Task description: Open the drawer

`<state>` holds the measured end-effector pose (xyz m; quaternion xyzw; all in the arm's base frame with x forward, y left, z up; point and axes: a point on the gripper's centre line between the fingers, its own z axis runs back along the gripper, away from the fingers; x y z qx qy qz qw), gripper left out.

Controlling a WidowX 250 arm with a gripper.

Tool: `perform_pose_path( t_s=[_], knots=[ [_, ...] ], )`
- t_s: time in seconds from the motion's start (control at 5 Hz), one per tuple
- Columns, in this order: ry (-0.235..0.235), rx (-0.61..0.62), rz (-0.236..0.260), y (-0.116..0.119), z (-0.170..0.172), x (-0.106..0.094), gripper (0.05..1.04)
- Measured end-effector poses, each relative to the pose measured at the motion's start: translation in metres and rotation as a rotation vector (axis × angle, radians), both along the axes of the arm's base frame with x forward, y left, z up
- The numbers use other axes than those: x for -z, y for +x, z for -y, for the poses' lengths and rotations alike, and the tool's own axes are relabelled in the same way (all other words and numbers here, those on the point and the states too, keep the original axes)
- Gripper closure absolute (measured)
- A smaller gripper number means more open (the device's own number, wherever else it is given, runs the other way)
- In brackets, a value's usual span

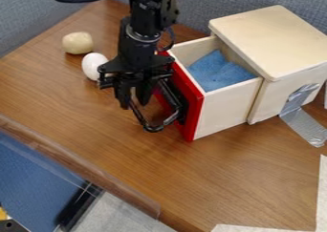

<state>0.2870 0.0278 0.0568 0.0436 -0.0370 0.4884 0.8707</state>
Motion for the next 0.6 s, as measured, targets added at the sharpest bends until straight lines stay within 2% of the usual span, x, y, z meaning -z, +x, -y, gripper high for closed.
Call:
perform_pose_path(
  t_s=[0.2,0.4,0.6],
  knots=[
    [0.001,0.015,0.015,0.0,0.0,-0.007,0.149],
    [-0.006,0.052,0.056,0.0,0.002,-0.029,0.075],
    [0.003,0.144,0.095,-0.011,-0.008,-0.061,0.08]
  ],
)
